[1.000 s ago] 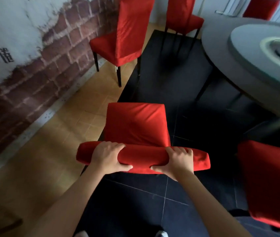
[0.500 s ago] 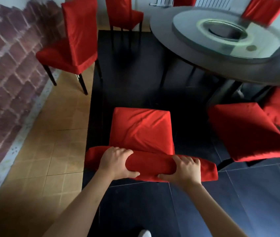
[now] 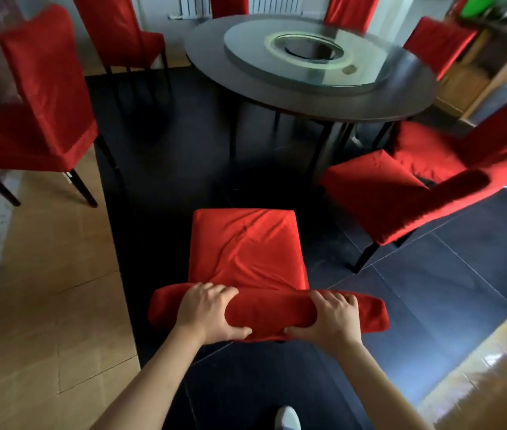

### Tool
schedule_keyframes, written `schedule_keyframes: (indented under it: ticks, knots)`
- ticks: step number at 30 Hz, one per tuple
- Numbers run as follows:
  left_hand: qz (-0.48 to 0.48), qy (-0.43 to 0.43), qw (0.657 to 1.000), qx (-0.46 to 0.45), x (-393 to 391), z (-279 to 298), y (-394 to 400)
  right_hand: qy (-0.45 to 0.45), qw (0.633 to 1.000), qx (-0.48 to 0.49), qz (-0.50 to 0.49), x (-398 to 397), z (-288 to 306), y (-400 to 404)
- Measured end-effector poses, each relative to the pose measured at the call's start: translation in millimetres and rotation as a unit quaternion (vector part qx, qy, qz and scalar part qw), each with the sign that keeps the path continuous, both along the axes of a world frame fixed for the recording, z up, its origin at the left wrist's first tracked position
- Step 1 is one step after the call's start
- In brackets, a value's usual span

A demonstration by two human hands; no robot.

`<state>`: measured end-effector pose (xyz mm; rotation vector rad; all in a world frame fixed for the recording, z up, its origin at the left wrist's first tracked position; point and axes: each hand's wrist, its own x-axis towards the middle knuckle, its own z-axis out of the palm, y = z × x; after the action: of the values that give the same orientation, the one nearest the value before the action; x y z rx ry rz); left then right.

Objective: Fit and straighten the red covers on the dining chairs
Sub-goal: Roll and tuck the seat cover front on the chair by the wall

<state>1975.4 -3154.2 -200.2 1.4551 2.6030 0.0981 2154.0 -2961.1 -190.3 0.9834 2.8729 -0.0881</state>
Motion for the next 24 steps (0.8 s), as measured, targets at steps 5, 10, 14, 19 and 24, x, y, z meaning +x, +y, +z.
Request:
schedule_keyframes:
  ticks: [5, 10, 14, 19, 24]
  knots:
    - [-0.035, 0.001, 0.999, -0.003, -16.1, -0.7, -0.7, 0.037, 0.999, 0.016, -0.031, -0.2, -7.6, -14.3]
    - [-0.046, 0.015, 0.999, -0.011, -35.5, -1.0, 7.4, 0.04, 0.998, 0.026, -0.039, -15.6, -12.3, -8.9]
    - [-0.05, 0.018, 0.998, -0.023, -56.7, 0.6, 23.4, 0.028, 0.998, 0.025, -0.044, -35.0, -13.3, 4.9]
    - [-0.051, 0.021, 0.998, -0.033, -82.0, 4.2, 64.8, 0.007, 0.999, 0.017, -0.041, -61.3, -9.5, 46.7]
    - [-0.042, 0.021, 0.998, -0.035, -111.2, 6.8, 119.9, -0.001, 0.999, 0.015, -0.038, -93.3, -8.9, 103.3]
